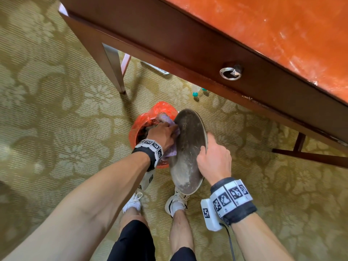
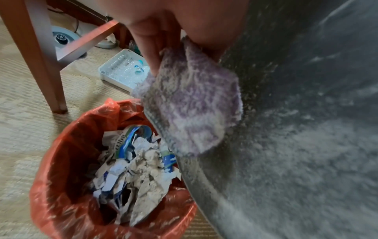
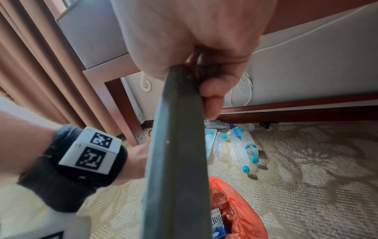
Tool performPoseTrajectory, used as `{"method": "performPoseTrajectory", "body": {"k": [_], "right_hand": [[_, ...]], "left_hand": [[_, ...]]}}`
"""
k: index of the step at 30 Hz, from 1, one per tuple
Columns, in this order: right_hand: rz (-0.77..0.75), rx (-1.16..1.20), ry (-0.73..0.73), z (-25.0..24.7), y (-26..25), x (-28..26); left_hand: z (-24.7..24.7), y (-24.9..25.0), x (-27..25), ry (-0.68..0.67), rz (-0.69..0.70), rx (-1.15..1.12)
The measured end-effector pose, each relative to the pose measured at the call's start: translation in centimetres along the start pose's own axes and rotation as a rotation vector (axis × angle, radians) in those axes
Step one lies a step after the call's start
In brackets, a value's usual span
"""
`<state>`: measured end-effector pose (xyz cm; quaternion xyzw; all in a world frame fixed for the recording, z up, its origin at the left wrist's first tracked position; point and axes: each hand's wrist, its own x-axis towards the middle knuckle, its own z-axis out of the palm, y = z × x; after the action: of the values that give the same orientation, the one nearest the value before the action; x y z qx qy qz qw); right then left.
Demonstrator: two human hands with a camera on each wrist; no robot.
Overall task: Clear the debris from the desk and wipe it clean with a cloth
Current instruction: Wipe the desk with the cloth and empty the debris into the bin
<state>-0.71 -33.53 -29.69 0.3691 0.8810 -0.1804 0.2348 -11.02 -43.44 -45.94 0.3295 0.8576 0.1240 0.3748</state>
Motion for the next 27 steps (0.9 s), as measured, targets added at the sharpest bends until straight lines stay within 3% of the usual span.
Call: {"method": "performPoseTrajectory", "body": {"k": [18,27], "right_hand": [[-0.057,0.107,0.023,0.4,1.3,-0.8],[-0.129,0.202,0.094,0.8,2.8,-0.6]], "left_hand": [[1.3,0.3,0.8,0.213,-0.233,-0.361],[1.5,-0.1,1.6,0.138,-0.389,-0.349]]}}
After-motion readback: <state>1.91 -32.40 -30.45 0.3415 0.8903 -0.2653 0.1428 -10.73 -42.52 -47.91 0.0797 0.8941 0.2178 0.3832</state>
